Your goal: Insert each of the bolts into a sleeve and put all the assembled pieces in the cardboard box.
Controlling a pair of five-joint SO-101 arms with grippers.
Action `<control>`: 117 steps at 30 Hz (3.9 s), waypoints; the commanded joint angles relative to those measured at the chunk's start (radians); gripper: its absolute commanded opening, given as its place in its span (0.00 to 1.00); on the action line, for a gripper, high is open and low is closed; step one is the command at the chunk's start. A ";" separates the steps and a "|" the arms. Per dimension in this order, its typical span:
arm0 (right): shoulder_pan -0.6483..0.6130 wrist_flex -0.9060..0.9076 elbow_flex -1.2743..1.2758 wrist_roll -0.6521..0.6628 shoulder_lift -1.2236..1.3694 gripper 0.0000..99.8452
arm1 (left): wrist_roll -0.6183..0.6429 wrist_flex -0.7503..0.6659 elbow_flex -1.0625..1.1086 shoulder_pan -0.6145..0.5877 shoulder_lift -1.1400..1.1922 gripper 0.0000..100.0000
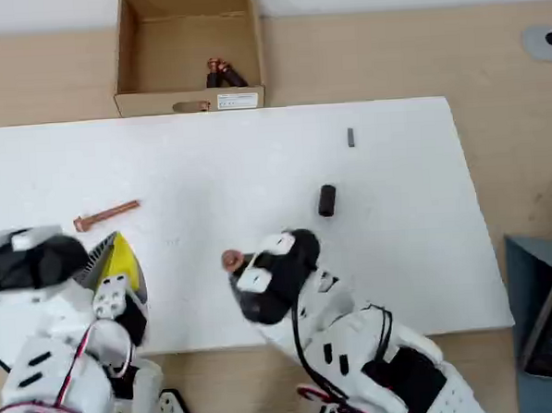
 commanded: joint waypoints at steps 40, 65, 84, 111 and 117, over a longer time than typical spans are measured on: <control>0.423 -0.299 -1.044 0.166 1.343 0.01 | -0.178 -0.196 0.634 -0.252 -0.001 0.00; 0.427 -0.651 -1.776 0.525 2.295 0.01 | -0.178 -0.196 0.634 -0.252 -0.001 0.00; 0.432 -0.580 -2.086 0.717 2.608 0.16 | -0.178 -0.196 0.634 -0.252 -0.001 0.00; 0.461 -0.345 -2.084 0.712 2.313 0.01 | -0.178 -0.196 0.634 -0.252 -0.001 0.00; 0.476 -0.198 -2.084 0.675 2.218 0.01 | -0.178 -0.196 0.634 -0.252 -0.001 0.00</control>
